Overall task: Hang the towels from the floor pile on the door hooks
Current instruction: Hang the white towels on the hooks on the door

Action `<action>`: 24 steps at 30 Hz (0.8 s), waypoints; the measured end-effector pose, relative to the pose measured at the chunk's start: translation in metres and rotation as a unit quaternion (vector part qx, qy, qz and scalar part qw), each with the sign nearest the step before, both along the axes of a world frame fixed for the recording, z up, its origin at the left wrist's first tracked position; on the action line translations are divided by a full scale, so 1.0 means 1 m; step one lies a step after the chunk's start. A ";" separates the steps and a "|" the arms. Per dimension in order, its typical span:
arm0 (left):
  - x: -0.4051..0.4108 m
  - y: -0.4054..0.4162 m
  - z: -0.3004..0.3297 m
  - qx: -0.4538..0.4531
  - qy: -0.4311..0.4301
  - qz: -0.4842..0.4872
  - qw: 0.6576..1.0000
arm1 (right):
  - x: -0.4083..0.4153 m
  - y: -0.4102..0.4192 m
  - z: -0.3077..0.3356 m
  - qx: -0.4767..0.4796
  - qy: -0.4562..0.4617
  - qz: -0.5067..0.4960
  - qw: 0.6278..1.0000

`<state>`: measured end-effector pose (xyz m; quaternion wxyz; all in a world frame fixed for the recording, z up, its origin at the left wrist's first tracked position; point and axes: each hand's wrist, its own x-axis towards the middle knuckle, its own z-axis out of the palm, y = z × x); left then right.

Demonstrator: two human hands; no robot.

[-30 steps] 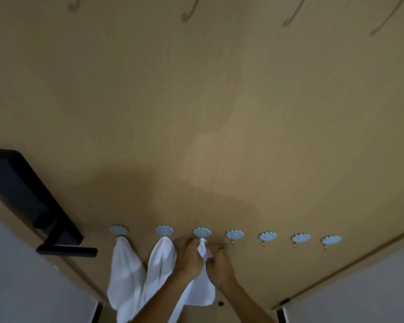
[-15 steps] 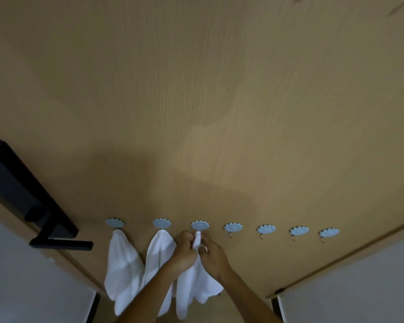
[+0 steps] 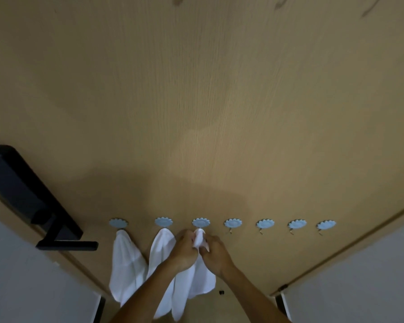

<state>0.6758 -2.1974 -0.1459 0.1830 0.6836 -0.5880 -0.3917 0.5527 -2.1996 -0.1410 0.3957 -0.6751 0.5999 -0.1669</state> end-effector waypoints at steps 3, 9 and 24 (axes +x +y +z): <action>0.000 0.003 0.007 0.014 -0.009 0.007 1.000 | -0.002 0.003 0.000 -0.011 -0.003 0.003 1.000; -0.005 0.014 0.007 0.015 -0.041 -0.012 0.999 | -0.006 0.011 0.000 -0.020 -0.043 -0.005 0.999; -0.153 0.070 0.017 0.005 -0.211 -0.288 0.934 | -0.171 0.129 -0.015 0.036 0.174 -0.135 0.975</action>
